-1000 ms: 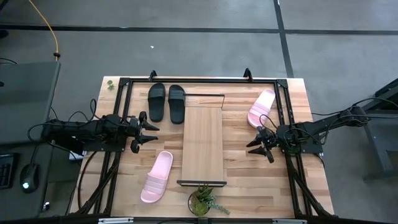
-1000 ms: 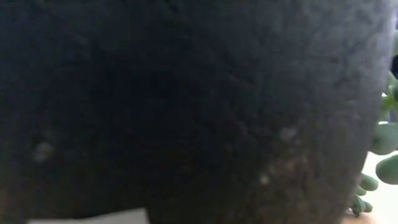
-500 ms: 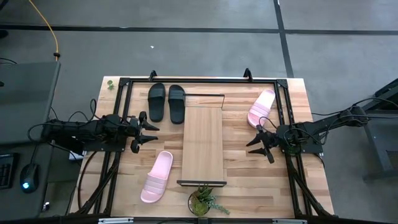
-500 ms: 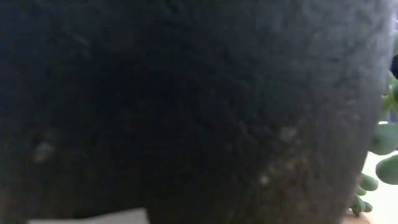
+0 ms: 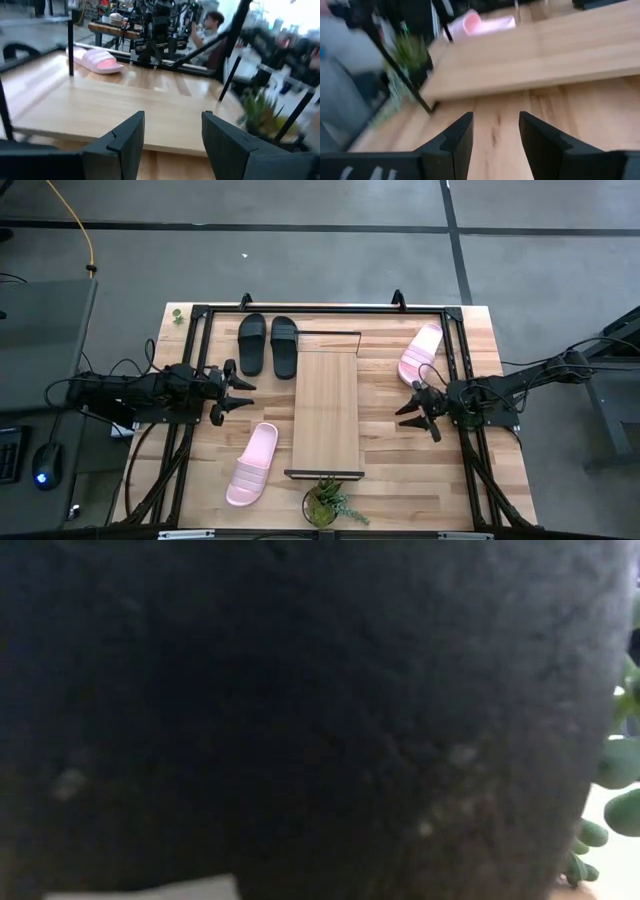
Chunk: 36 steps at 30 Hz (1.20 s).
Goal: Pick and place slides into the shelf
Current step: Put the bottom pink slides on the shelf
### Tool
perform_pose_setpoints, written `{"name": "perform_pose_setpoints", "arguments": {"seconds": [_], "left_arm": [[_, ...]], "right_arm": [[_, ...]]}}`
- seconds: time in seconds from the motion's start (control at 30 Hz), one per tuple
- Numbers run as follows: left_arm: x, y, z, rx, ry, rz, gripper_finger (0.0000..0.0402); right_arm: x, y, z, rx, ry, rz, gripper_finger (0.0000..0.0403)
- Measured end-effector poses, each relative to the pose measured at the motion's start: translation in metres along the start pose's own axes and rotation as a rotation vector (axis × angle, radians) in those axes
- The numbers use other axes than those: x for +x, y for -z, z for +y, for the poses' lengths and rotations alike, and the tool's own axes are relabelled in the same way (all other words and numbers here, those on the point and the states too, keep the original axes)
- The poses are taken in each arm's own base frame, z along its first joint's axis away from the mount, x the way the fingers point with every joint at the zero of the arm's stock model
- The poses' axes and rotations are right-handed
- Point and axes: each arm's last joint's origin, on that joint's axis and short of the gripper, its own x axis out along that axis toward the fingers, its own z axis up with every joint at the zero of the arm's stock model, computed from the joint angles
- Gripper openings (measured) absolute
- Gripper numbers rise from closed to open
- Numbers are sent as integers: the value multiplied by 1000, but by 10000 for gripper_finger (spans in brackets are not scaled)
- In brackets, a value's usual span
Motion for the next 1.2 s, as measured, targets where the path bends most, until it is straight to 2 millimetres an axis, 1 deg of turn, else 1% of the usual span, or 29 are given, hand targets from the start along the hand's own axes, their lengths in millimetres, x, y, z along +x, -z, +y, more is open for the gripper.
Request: {"name": "perform_pose_setpoints", "arguments": {"seconds": [0.13,0.27,0.33,0.43,0.63,0.8,0.97,1.13,1.2], "left_arm": [[0,-4,-1,-165,12,-35,182],[0,-4,-1,-229,14,-36,182],[0,-4,-1,-293,15,-36,182],[0,-4,-1,-449,18,-35,182],[0,-4,0,-690,-3,-50,182],[0,-3,0,-874,0,-45,182],[0,-2,0,-938,-5,-35,182],[0,-2,0,-946,-5,-35,182],[0,-2,0,-950,-5,-36,182]], "right_arm": [[-1,-11,4,156,-46,-107,151],[-3,-22,7,285,-102,-222,151],[-5,-29,9,352,-116,-295,151],[-8,-37,9,443,-104,-416,151],[-16,-51,8,577,-37,-649,151],[-23,-60,9,655,-60,-792,151],[-26,-62,9,676,-72,-834,151],[-27,-62,6,839,-49,-894,151],[-27,-62,5,874,-38,-906,151]]}}
